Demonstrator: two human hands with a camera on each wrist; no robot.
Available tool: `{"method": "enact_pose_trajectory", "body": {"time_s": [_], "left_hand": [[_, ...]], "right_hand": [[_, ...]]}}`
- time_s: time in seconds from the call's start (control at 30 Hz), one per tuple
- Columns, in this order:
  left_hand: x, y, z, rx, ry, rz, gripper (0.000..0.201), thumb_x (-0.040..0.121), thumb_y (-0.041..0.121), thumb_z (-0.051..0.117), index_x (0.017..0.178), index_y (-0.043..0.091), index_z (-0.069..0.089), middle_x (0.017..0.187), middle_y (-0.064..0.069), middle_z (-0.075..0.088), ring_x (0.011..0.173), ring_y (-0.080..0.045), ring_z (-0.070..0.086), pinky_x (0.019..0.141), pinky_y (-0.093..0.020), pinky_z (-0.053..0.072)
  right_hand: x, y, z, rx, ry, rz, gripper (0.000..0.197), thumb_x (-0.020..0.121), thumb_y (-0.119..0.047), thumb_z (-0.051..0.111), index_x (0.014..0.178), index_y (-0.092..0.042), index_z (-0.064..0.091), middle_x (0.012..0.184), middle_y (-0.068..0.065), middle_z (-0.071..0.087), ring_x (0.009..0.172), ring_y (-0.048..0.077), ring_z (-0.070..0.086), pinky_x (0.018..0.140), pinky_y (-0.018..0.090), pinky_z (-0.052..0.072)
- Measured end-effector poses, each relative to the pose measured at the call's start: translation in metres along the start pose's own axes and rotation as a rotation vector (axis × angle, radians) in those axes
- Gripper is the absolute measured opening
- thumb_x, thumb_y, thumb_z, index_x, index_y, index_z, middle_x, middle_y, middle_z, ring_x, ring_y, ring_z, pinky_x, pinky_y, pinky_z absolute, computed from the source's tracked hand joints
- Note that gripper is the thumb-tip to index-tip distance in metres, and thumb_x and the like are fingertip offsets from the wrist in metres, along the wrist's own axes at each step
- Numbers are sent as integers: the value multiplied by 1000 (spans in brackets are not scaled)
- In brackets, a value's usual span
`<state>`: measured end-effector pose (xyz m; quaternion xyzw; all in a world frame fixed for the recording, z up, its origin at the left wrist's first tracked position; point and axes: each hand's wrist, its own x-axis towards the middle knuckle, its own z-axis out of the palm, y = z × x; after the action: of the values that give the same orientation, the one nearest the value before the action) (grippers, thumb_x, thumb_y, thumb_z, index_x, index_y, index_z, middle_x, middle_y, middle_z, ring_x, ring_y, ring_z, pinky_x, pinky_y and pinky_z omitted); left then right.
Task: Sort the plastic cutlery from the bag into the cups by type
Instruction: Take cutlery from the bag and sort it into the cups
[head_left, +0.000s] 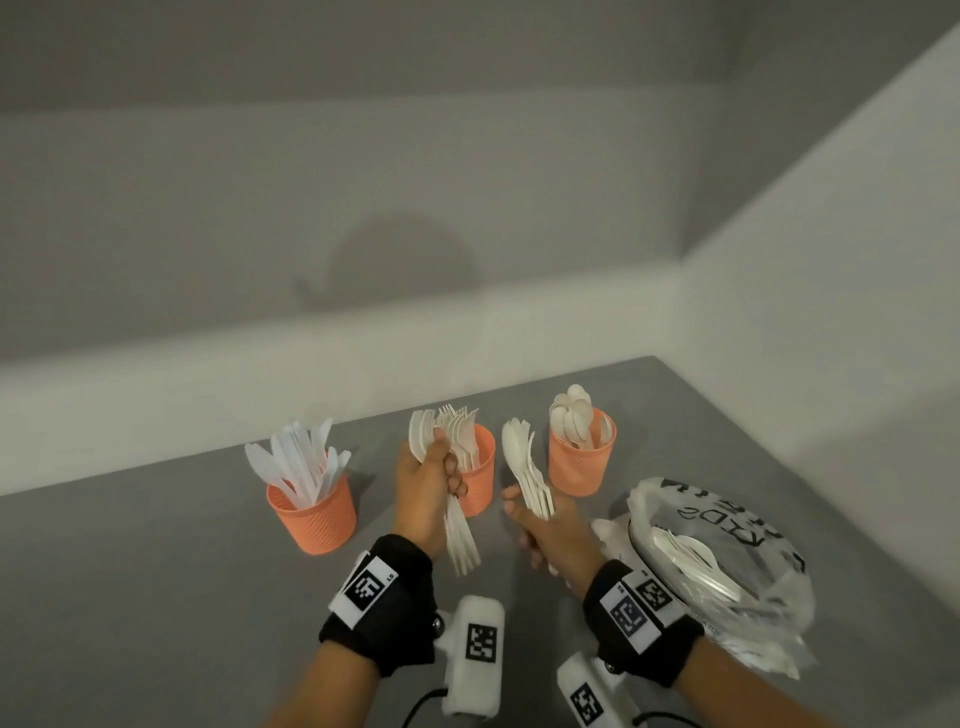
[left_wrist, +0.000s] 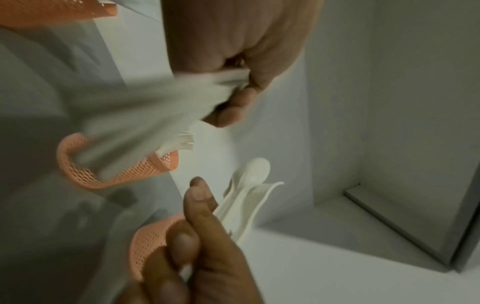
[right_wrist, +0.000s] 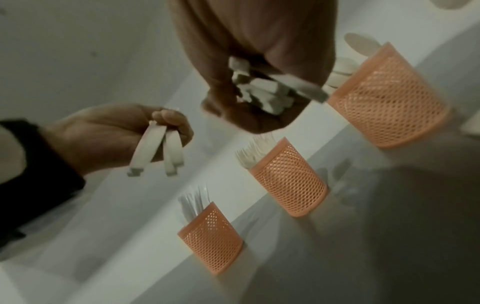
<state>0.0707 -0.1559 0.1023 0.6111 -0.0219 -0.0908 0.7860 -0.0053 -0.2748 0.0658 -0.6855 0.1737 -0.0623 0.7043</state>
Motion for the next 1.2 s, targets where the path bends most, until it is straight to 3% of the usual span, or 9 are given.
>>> {"method": "enact_pose_trajectory", "body": {"time_s": [0.17,0.23,0.33,0.47,0.6,0.8,0.87,1.03,1.2], "left_hand": [[-21,-2,14,169,-199,49,17,88,15,61,72,17,54,38,12,44,34,0,40,43,-15,34],[-26,-6,19,100,-203,7,8,86,9,62,93,9,59,45,10,54,34,2,47,39,-10,36],[-19,-20,21,48,-102,-107,33,81,13,69,110,2,57,65,-3,58,35,-1,48,34,-13,33],[-6,-25,14,56,-79,-205,19,80,14,69,91,2,59,48,-1,54,31,-7,36,33,-17,28],[3,-21,6,91,-184,-182,18,82,12,66,93,-1,59,47,-1,55,31,-6,36,33,-17,27],[5,-12,12,155,-348,-215,17,84,19,66,80,3,61,43,-2,48,31,-6,33,37,-18,27],[6,-11,16,171,-354,-213,22,83,25,66,71,7,61,39,1,45,33,-8,36,40,-19,29],[18,-21,19,42,-305,-320,38,87,47,55,68,16,60,46,2,45,36,-6,34,41,-18,27],[24,-27,14,-13,-164,-440,27,96,22,45,70,12,45,50,0,35,29,-5,31,33,-16,25]], "right_hand": [[1,2,5,-274,157,-190,15,93,-11,50,81,-19,56,69,-10,55,60,-1,52,59,10,42],[1,4,9,-383,166,-212,12,94,-17,47,98,-14,57,82,-4,61,74,8,57,71,23,46],[-2,10,14,-574,81,-246,23,94,-18,46,115,-10,51,98,4,66,90,20,63,79,28,48],[-5,6,14,-548,-92,-263,20,94,-12,45,114,-14,49,79,-10,58,63,7,57,57,10,43],[-1,-4,8,-251,-243,-98,29,86,0,52,105,-20,45,78,3,61,57,17,61,55,32,54],[-5,-26,-5,132,-472,109,16,77,-11,56,93,-11,56,53,1,56,46,14,56,49,24,50],[-7,-28,-6,146,-451,147,7,88,-12,52,88,-14,58,47,-6,49,38,7,44,40,18,41],[-3,-24,-8,51,-240,131,45,96,-31,48,52,-27,60,40,-9,33,33,5,27,36,17,24],[9,-15,-27,114,-26,158,20,95,-35,48,91,-15,48,46,-7,36,33,5,28,34,16,25]]}}
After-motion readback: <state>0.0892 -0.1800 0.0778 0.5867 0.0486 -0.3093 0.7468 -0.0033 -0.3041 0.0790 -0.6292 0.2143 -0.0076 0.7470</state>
